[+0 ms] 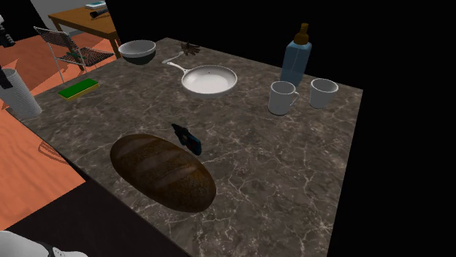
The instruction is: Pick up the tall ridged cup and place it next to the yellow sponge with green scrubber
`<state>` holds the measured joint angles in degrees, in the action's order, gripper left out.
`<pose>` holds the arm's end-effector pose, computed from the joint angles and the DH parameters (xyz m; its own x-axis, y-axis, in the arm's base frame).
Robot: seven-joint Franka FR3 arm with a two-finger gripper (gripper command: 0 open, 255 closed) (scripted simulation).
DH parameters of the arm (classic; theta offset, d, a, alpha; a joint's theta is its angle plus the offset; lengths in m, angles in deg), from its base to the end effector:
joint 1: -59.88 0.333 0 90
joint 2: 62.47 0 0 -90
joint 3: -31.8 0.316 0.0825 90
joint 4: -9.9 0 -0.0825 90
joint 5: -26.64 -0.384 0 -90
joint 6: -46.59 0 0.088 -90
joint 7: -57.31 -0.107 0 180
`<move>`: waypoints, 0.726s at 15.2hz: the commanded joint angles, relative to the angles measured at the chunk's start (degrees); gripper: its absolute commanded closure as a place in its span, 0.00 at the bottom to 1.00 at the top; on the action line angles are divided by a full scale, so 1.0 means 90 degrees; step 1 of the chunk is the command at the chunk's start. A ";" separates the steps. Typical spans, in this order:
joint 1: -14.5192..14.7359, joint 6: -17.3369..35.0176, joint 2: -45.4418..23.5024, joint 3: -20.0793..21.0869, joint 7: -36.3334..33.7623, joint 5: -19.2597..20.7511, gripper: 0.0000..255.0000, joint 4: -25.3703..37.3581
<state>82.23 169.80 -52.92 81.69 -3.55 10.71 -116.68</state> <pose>0.1378 0.4967 0.4295 0.9959 0.0522 -0.0743 0.0448 -0.9941 -0.0984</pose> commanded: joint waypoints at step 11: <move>-0.0031 0.0546 -0.0304 0.0130 -0.0100 0.0181 1.00 -0.0304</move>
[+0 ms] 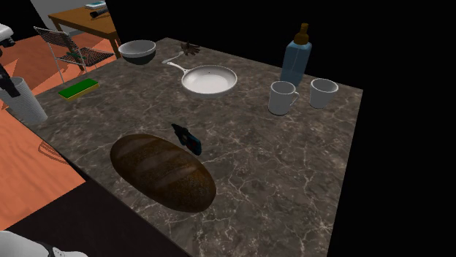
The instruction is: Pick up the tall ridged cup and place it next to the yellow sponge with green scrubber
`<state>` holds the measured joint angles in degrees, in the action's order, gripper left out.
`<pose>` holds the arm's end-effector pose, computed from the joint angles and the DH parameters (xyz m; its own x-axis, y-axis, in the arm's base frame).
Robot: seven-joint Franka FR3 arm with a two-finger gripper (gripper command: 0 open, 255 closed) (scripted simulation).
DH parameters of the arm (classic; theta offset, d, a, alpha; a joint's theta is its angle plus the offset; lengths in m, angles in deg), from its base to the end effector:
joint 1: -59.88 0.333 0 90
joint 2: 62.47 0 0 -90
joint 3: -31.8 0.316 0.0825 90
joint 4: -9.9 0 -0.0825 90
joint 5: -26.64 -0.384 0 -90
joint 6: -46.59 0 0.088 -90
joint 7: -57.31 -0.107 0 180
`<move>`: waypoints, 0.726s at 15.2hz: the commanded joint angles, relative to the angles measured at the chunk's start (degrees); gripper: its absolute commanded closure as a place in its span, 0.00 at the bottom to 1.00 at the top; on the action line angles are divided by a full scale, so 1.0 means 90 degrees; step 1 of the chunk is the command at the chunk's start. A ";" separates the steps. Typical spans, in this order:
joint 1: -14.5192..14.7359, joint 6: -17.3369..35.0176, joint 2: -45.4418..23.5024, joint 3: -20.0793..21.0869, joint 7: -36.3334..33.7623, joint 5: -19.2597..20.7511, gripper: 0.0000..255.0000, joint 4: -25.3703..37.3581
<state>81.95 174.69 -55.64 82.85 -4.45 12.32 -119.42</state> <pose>0.1381 0.4958 0.3992 0.9959 0.0521 -0.0741 0.0446 -0.9941 -0.0989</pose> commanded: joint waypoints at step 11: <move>0.0031 -0.0896 0.0571 -0.0289 0.0279 -0.0344 0.00 0.0428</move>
